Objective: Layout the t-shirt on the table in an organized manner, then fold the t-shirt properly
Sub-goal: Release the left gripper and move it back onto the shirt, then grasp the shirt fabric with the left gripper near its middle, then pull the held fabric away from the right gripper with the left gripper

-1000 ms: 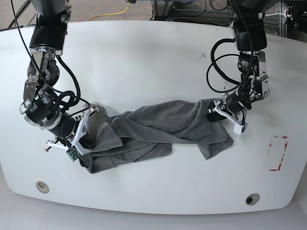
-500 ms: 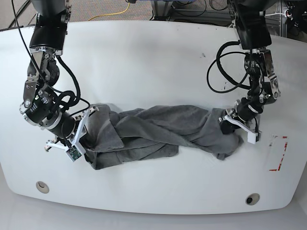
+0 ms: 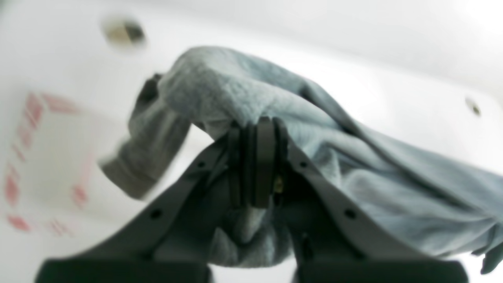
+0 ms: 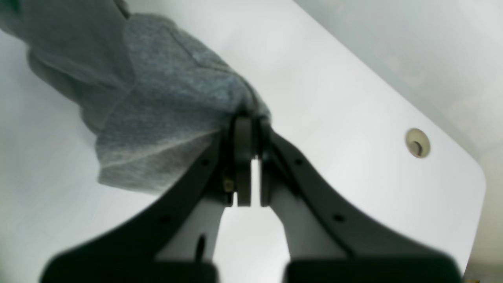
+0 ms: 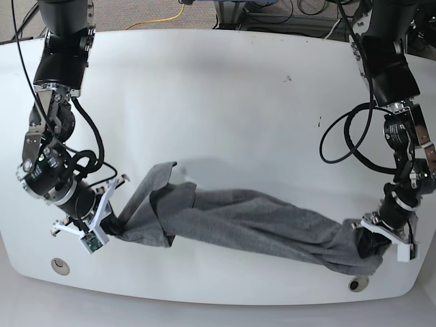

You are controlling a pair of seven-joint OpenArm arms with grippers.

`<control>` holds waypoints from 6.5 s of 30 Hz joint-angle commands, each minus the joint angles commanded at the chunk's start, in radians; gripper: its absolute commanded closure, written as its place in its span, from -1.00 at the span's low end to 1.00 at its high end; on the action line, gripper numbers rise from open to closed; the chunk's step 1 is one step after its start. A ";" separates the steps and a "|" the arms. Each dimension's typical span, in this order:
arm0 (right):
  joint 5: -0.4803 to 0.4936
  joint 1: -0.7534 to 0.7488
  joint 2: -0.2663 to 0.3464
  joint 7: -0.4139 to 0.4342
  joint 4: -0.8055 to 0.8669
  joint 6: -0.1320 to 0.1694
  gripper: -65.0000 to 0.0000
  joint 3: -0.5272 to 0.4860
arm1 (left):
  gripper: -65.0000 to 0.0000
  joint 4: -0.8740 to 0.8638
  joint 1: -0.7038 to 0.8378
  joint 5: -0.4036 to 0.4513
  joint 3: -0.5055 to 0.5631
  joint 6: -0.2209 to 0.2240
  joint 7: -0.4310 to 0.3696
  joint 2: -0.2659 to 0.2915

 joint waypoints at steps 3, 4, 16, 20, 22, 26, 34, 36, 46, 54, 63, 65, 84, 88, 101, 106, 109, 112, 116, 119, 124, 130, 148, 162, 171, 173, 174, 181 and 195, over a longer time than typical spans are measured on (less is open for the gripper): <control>0.000 0.043 0.003 -0.002 -0.035 0.000 1.00 -0.003 | 0.89 0.000 -0.043 -0.002 0.000 0.000 0.071 0.000; 0.000 0.054 0.003 -0.002 -0.046 0.000 1.00 -0.002 | 0.82 0.005 -0.058 -0.005 0.000 0.000 0.094 0.000; 0.000 0.233 0.003 -0.005 -0.146 0.000 1.00 -0.008 | 0.67 0.089 -0.195 0.002 -0.002 0.000 0.146 0.008; 0.002 0.311 0.003 -0.005 -0.210 0.000 1.00 -0.008 | 0.77 0.098 -0.203 0.026 -0.005 0.000 0.146 0.008; 0.002 0.330 0.003 -0.005 -0.226 0.000 1.00 -0.008 | 0.85 0.103 -0.207 0.044 -0.005 0.000 0.146 0.008; 0.002 0.344 0.003 -0.005 -0.236 0.000 1.00 -0.008 | 0.77 0.110 -0.215 0.064 -0.006 0.000 0.146 0.006; 0.008 0.279 -0.005 -0.005 -0.230 0.000 1.00 -0.008 | 0.09 0.074 -0.086 0.060 -0.003 -0.002 0.147 0.017; 0.009 0.258 -0.006 -0.005 -0.230 0.000 1.00 -0.006 | -0.13 0.044 -0.040 0.060 -0.005 -0.002 0.147 0.061; 0.003 0.167 -0.026 -0.003 -0.172 0.000 1.00 -0.005 | -0.17 -0.126 0.092 0.060 0.006 -0.002 0.124 0.219; 0.006 0.143 -0.028 -0.003 -0.167 0.000 1.00 -0.005 | -0.17 -0.284 0.095 0.064 0.132 -0.002 0.029 0.256; 0.008 0.140 -0.028 -0.003 -0.167 0.000 1.00 -0.005 | -0.17 -0.445 0.069 0.063 0.181 0.003 -0.052 0.276; 0.008 0.140 -0.028 -0.003 -0.167 0.000 1.00 -0.005 | -0.17 -0.445 0.075 0.064 0.181 0.003 -0.051 0.276; 0.009 0.126 -0.032 -0.003 -0.167 0.000 1.00 -0.005 | -0.17 -0.448 0.144 0.064 0.187 0.003 -0.049 0.311; 0.009 0.121 -0.034 -0.003 -0.166 0.000 1.00 -0.005 | 0.05 -0.448 0.144 0.064 0.239 0.003 -0.054 0.313; 0.009 0.118 -0.031 -0.005 -0.144 0.000 1.00 -0.005 | 0.31 -0.572 0.100 0.063 0.259 0.003 -0.120 0.338; 0.009 0.104 -0.029 -0.005 -0.141 0.000 1.00 -0.005 | 0.29 -0.608 0.084 0.060 0.259 0.003 -0.137 0.338; 0.009 0.097 -0.029 -0.005 -0.141 0.000 1.00 -0.005 | 0.29 -0.608 0.083 0.060 0.259 0.003 -0.137 0.338; 0.009 0.094 -0.029 -0.005 -0.140 0.000 1.00 -0.005 | 0.29 -0.608 0.083 0.060 0.258 0.003 -0.138 0.338; 0.009 0.086 -0.029 -0.005 -0.140 0.000 1.00 -0.005 | 0.29 -0.606 0.081 0.060 0.258 0.003 -0.140 0.336; 0.009 0.080 -0.029 -0.005 -0.138 0.000 1.00 -0.005 | 0.41 -0.606 0.081 0.061 0.258 0.003 -0.161 0.334; 0.009 0.077 -0.029 -0.005 -0.132 0.000 1.00 -0.005 | 0.86 -0.609 0.083 0.063 0.258 0.009 -0.190 0.331; 0.009 0.072 -0.029 -0.005 -0.110 0.000 1.00 -0.005 | 0.93 -0.606 0.087 0.058 0.258 0.052 -0.186 0.318; 0.005 0.072 -0.029 -0.005 -0.112 0.000 1.00 -0.005 | 0.46 -0.606 0.092 0.057 0.081 0.051 -0.066 0.313; 0.005 0.072 -0.034 -0.005 -0.112 0.000 1.00 -0.005 | 0.45 -0.606 0.091 0.038 0.029 0.051 -0.031 0.315; 0.006 0.071 -0.034 -0.005 -0.112 0.000 1.00 -0.005 | 0.47 -0.611 0.091 -0.025 0.031 0.051 -0.037 0.313; 0.008 0.071 -0.032 -0.005 -0.112 0.000 1.00 -0.005 | 0.47 -0.611 0.087 -0.025 0.034 0.052 -0.046 0.313; 0.008 0.071 -0.031 -0.005 -0.112 0.000 1.00 -0.005 | 0.47 -0.611 0.087 -0.025 0.035 0.052 -0.057 0.313; 0.009 0.071 -0.032 -0.005 -0.112 0.000 1.00 -0.005 | 0.49 -0.647 0.083 -0.023 0.037 0.055 -0.098 0.313; 0.009 0.071 -0.034 -0.005 -0.110 0.000 1.00 -0.005 | 0.85 -0.758 0.040 -0.021 0.038 0.054 -0.100 0.313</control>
